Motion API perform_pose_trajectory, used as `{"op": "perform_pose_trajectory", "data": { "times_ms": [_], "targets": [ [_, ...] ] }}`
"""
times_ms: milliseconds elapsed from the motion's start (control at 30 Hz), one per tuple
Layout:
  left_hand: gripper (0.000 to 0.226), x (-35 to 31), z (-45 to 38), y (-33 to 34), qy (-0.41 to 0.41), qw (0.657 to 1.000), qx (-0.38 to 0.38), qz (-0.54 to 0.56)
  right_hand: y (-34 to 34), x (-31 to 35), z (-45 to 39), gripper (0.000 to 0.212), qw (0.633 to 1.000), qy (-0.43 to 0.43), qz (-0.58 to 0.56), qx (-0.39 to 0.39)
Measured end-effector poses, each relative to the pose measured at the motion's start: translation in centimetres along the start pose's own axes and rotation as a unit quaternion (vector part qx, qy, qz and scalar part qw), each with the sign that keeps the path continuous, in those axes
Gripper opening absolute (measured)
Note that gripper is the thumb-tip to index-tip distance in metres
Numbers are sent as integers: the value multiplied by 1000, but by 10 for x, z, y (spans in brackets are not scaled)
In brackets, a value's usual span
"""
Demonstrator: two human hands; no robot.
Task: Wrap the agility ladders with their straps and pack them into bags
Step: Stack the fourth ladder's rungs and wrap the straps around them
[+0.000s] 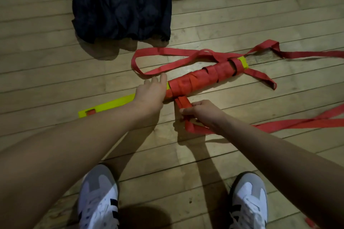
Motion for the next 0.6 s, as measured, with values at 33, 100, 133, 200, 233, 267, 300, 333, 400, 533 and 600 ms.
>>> {"op": "perform_pose_trajectory", "data": {
  "times_ms": [33, 100, 133, 200, 233, 267, 300, 333, 400, 533, 600],
  "targets": [
    [69, 0, -3, -3, 0, 1000, -16, -19, 0, 2, -1, 9, 1000, 3, 15, 9],
    [66, -2, -5, -7, 8, 995, -54, -78, -2, 4, -1, 12, 998, 15, 51, 33],
    [60, -2, -5, -6, 15, 992, -67, -110, -3, 3, -2, 18, 996, 19, 69, 45],
    [46, -5, -3, -3, 53, 982, -85, -163, -6, 0, -2, 27, 996, 26, 70, 49],
    [42, -6, -1, 0, 77, 977, -90, -180, -7, -2, -1, 27, 997, 27, 53, 51],
    [45, -5, 2, 4, 99, 973, -90, -188, -7, -6, 0, 24, 998, 28, 32, 52],
    [56, -5, 6, 9, 116, 970, -83, -199, -5, -9, 1, 19, 998, 29, 13, 55],
    [66, -4, 11, 13, 130, 965, -82, -211, -3, -13, 1, 13, 998, 33, 0, 59],
    [72, -5, 29, 20, 153, 968, -97, -174, 4, -22, 0, 7, 998, 39, -5, 57],
    [55, -11, 55, 36, 162, 976, -95, -113, 13, -36, -2, 4, 996, 61, -47, 46],
    [61, -13, 58, 36, 164, 977, -72, -111, 12, -41, 1, 4, 994, 80, -41, 57]
  ]
}}
Point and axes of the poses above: each hand's wrist, its own z-axis away from the middle knuckle, its own y-axis out of the palm, x = y × z, the point moved 6 cm from there along -z, towards the middle knuckle
